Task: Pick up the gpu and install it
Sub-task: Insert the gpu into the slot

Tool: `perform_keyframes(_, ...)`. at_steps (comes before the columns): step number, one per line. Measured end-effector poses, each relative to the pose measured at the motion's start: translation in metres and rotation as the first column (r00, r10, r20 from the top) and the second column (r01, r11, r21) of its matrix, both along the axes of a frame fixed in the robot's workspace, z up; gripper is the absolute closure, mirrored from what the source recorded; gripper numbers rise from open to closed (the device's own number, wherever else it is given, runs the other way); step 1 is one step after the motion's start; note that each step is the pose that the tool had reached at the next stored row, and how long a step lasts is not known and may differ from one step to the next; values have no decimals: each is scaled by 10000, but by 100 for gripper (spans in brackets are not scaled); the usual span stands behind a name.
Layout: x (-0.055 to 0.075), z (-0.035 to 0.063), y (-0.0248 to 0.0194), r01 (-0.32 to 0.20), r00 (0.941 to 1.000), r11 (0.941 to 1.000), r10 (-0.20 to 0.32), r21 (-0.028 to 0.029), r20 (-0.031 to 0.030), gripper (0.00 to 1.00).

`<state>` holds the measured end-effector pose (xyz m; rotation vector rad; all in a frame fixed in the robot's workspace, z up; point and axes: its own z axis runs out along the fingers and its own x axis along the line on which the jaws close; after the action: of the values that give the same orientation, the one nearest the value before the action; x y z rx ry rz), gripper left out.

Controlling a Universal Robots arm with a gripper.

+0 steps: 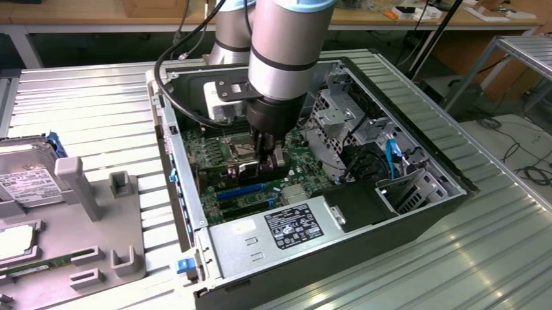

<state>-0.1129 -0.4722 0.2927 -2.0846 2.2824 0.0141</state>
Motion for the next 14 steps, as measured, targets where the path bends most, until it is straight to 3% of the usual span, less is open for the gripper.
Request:
perform_keyframes(1, -2, 0, -20, -11, 10000, 10000, 11, 0, 0, 73)
perform_keyframes(5, -81, -9, -22, -12, 10000, 10000, 12, 2, 2, 73)
perform_keyframes(14, -24, -13, -23, -10, 10000, 10000, 10, 1, -40, 73)
